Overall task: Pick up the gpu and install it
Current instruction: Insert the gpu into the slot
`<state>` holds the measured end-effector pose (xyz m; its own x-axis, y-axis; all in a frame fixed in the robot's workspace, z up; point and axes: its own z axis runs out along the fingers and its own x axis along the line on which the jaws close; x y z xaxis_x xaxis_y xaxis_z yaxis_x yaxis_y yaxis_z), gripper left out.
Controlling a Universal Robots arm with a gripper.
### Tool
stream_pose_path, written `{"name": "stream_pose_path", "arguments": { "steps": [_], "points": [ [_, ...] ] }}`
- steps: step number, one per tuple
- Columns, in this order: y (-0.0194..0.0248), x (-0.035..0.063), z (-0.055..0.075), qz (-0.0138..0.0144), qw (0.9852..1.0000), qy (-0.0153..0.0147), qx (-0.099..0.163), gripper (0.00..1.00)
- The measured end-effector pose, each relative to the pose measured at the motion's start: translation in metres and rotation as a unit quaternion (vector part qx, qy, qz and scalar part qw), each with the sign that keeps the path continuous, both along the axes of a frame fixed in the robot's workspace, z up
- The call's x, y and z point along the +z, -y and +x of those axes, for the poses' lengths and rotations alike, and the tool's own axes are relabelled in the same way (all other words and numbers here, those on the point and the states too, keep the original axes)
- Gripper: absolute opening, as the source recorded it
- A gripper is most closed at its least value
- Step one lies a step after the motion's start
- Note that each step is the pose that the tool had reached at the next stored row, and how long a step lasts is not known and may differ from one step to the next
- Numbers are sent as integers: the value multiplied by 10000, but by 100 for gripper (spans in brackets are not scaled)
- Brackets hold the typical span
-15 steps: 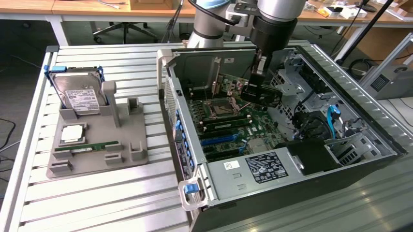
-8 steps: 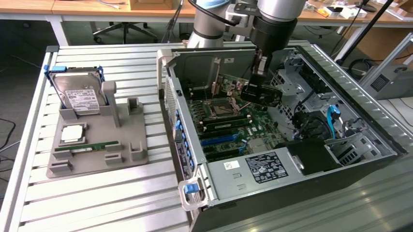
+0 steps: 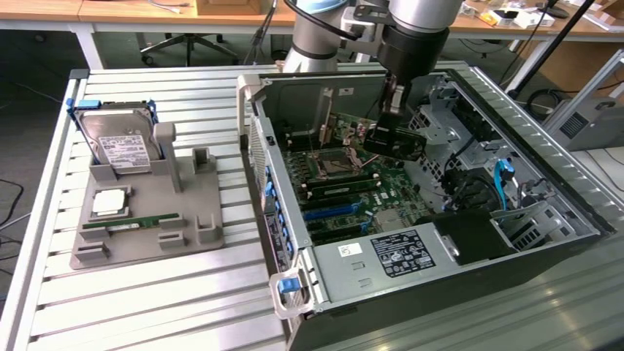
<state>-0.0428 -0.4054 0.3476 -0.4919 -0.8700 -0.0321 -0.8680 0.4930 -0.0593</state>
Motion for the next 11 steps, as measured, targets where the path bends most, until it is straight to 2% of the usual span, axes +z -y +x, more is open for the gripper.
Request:
{"name": "stream_pose_path", "arguments": {
  "steps": [11],
  "points": [
    [0, -1, 0, -1, 9998, 0, 180, 27]
  ]
}}
